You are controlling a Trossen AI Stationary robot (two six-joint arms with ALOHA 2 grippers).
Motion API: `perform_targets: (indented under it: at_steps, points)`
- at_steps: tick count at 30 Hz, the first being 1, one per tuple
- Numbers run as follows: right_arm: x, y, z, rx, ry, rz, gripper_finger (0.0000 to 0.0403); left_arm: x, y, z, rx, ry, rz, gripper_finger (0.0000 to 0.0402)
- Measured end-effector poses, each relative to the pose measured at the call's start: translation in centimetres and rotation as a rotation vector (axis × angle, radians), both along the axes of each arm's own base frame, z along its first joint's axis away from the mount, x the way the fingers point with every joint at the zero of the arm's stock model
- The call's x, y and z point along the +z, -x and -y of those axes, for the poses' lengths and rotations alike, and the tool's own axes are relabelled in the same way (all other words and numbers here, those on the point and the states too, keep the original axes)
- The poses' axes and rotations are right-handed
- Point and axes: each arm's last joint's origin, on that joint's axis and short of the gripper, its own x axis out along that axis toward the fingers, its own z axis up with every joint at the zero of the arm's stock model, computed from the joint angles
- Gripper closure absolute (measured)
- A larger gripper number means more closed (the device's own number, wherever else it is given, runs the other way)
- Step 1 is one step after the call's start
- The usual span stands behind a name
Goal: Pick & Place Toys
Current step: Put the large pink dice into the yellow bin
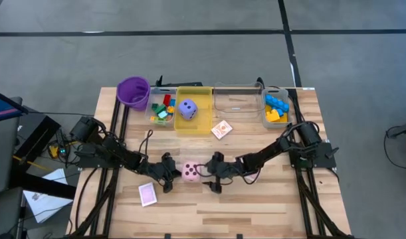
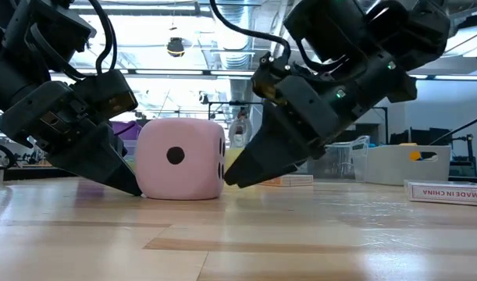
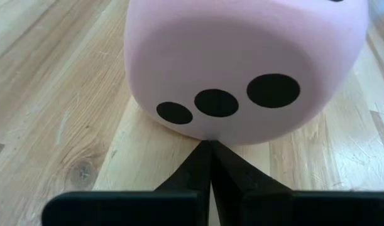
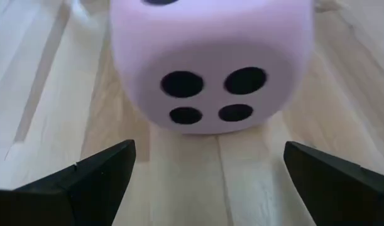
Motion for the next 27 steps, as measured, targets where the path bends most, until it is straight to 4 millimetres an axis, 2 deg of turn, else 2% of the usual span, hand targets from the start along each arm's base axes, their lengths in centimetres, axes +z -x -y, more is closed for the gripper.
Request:
perform_targets:
  at_steps: [6, 27]
  points:
    - [0.14, -0.29, 0.79, -0.087, -0.052, 0.023, 0.0004, 0.00, 0.00, 0.00, 0.000, -0.001, 0.000, 0.0400]
    - [0.79, -0.68, 0.50, -0.052, -0.043, 0.099, 0.0004, 0.00, 0.00, 0.00, 0.001, -0.001, 0.000, 0.0401]
